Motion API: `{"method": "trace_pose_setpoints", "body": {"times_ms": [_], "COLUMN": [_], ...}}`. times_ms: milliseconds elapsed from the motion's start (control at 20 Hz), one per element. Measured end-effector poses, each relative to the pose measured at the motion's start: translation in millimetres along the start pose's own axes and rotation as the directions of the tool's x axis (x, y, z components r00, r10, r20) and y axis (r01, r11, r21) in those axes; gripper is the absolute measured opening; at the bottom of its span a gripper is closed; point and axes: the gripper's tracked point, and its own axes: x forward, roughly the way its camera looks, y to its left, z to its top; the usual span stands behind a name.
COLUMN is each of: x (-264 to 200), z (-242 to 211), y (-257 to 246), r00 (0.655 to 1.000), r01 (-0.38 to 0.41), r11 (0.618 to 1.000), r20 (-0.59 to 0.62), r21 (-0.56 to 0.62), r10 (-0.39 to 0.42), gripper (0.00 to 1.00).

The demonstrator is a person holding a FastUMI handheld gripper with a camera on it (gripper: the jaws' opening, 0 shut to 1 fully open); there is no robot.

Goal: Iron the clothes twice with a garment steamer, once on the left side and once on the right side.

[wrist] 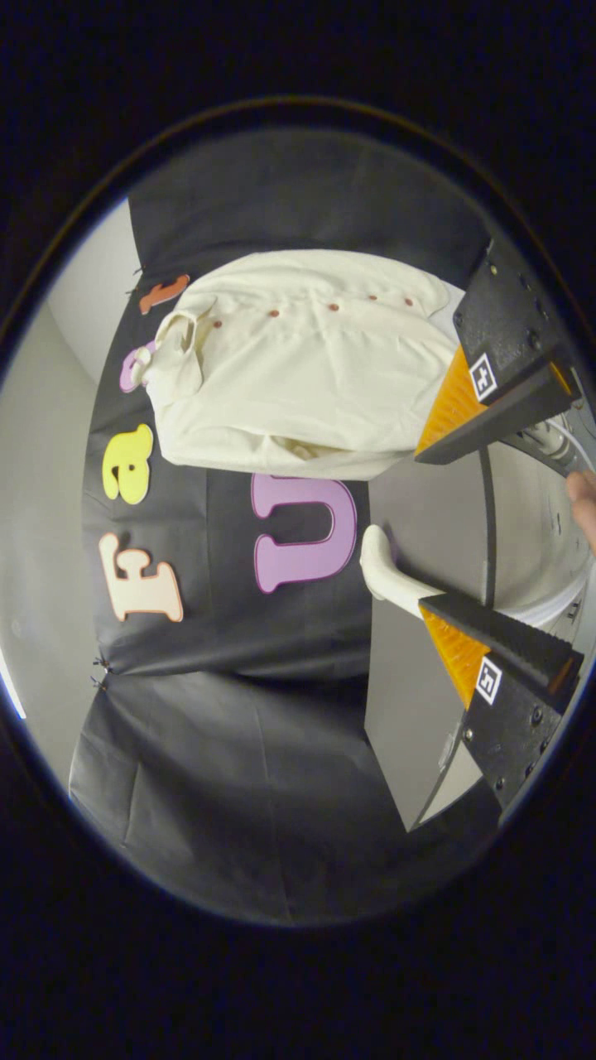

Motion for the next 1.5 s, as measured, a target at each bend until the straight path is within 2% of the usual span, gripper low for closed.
{"method": "trace_pose_setpoints", "body": {"times_ms": [100,250,350,500,600,700,800,850,900,1000,1050,1200,1300,1350,1500], "x": [21.7,55.5,78.4,102.7,116.8,119.2,121.2,122.1,122.9,126.4,129.1,131.2,131.5,131.5,130.7], "z": [7.7,14.9,14.5,-3.9,-9.9,-35.3,-59.0,-64.8,-65.9,-68.7,-65.6,-61.6,-54.8,-48.9,-35.1], "y": [0.4,15.8,18.7,41.2,48.9,44.6,51.6,53.4,57.8,66.1,72.0,64.8,58.6,57.9,63.7], "r00": [1.0,0.995,0.985,0.936,0.915,0.856,0.8,0.788,0.791,0.799,0.814,0.837,0.86,0.874,0.932], "r01": [0.016,0.0,0.036,0.015,0.016,0.056,0.018,0.015,0.023,0.029,0.042,0.101,0.16,0.163,0.103], "r11": [1.0,0.998,0.997,1.0,1.0,0.998,0.999,0.998,0.998,0.999,0.999,0.994,0.986,0.986,0.994], "r20": [-0.027,-0.102,-0.17,-0.353,-0.404,-0.514,-0.599,-0.614,-0.609,-0.6,-0.579,-0.537,-0.484,-0.456,-0.348], "r21": [0.017,0.064,0.073,0.027,0.023,-0.013,-0.044,-0.066,-0.062,-0.036,-0.021,-0.04,-0.045,-0.047,-0.022], "r10": [-0.016,0.006,-0.023,-0.005,-0.006,-0.055,-0.04,-0.053,-0.056,-0.045,-0.046,-0.106,-0.162,-0.166,-0.104], "gripper": [0.96,0.97,0.97,0.98,0.98,0.96,0.97,0.96,0.91,0.89,0.88,0.46,0.42,0.41,0.37]}}
